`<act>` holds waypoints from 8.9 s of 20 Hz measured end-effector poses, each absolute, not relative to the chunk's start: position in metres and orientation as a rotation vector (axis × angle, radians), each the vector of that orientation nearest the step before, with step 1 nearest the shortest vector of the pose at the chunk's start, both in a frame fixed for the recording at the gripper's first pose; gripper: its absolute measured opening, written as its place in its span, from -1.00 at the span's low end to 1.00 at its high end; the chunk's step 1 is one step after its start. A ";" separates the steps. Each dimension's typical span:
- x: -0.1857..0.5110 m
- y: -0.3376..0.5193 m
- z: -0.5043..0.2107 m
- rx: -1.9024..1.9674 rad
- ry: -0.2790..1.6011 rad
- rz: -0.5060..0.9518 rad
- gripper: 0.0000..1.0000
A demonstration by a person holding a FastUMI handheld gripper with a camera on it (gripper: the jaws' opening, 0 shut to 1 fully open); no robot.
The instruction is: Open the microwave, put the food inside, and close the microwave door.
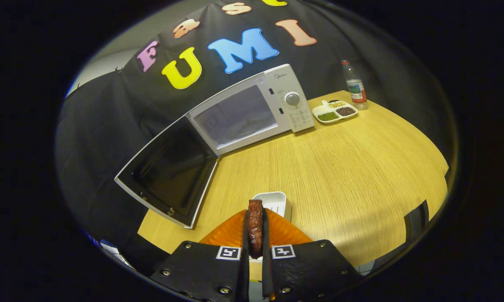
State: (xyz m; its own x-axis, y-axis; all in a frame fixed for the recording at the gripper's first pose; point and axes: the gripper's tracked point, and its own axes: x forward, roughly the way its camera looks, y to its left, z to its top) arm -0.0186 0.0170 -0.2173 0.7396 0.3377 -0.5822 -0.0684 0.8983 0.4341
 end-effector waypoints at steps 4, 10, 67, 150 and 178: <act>0.008 0.023 -0.192 0.429 0.672 0.256 -0.75; 0.064 0.033 -0.171 0.472 0.623 0.259 -0.75; 0.198 0.116 -0.086 0.007 0.146 0.208 0.99; 0.272 0.066 -0.217 -0.008 0.443 0.162 -0.99; 0.087 0.054 -0.071 -0.006 0.149 0.119 0.24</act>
State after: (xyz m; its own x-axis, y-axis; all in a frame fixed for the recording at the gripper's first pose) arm 0.0871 0.0542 -0.0707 0.9818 0.1176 -0.1488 -0.1185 0.9930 0.0030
